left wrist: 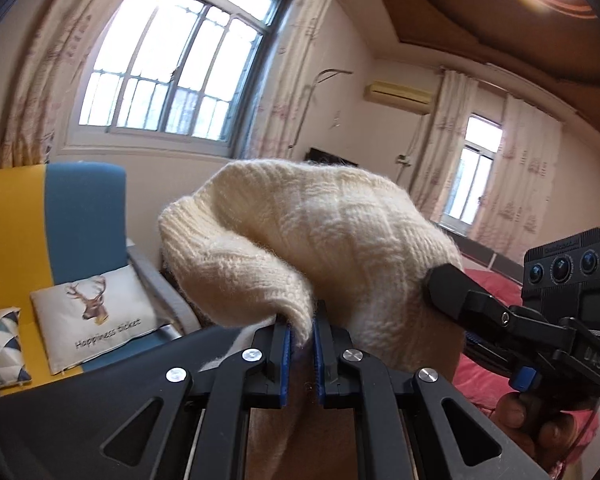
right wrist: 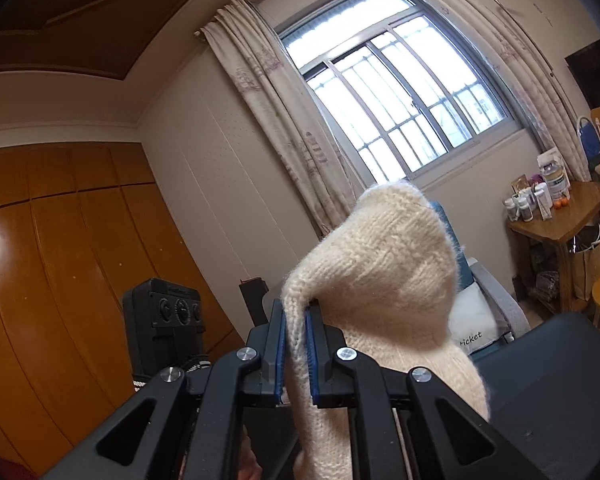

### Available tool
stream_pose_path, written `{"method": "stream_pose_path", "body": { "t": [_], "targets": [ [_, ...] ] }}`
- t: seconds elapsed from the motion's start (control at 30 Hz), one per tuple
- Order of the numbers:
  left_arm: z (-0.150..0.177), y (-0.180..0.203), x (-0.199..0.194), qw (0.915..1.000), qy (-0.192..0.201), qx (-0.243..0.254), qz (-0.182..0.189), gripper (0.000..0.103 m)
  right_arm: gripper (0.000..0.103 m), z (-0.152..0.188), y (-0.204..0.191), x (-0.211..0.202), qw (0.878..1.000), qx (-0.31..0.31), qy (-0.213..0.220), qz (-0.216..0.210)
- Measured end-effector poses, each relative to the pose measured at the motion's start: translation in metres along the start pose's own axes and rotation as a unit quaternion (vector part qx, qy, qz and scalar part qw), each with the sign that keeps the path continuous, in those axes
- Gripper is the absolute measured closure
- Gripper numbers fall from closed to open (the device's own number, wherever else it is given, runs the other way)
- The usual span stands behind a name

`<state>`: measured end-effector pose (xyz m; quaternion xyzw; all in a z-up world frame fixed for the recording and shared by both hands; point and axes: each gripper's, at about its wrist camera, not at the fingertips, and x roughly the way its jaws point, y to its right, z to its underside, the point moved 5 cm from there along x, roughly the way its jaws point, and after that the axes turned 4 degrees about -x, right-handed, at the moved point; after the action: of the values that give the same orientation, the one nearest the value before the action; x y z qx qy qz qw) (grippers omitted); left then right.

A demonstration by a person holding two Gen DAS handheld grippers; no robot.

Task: Fold clothes
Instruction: 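Lift the sweater with both grippers and shake it out in the air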

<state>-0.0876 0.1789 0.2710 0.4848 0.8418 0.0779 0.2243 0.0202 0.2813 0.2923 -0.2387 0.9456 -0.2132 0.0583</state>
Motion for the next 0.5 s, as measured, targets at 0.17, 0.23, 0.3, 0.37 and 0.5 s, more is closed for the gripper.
{"method": "stream_pose_path", "body": {
  "t": [0.17,0.23,0.3,0.37,0.5],
  "targets": [
    [0.031,-0.031,-0.015,0.9993,-0.009,-0.03,-0.021,0.094,0.095,0.004,-0.024,-0.003,1.0,-0.022,0.002,0.0],
    [0.048,-0.051,-0.022,0.9982,-0.014,-0.046,-0.035,0.093,0.095,0.015,-0.033,0.006,1.0,-0.022,-0.006,-0.004],
    [0.064,-0.071,-0.029,0.9966,-0.019,-0.063,-0.05,0.093,0.095,0.03,-0.043,0.018,0.999,-0.029,-0.017,-0.002],
    [0.081,-0.091,-0.036,0.9945,-0.025,-0.079,-0.064,0.093,0.095,0.052,-0.055,0.031,0.999,-0.045,-0.024,0.011],
    [0.114,-0.13,-0.05,0.9887,-0.035,-0.112,-0.093,0.093,0.101,0.11,-0.074,0.071,0.997,-0.053,-0.048,0.019]
  ]
}}
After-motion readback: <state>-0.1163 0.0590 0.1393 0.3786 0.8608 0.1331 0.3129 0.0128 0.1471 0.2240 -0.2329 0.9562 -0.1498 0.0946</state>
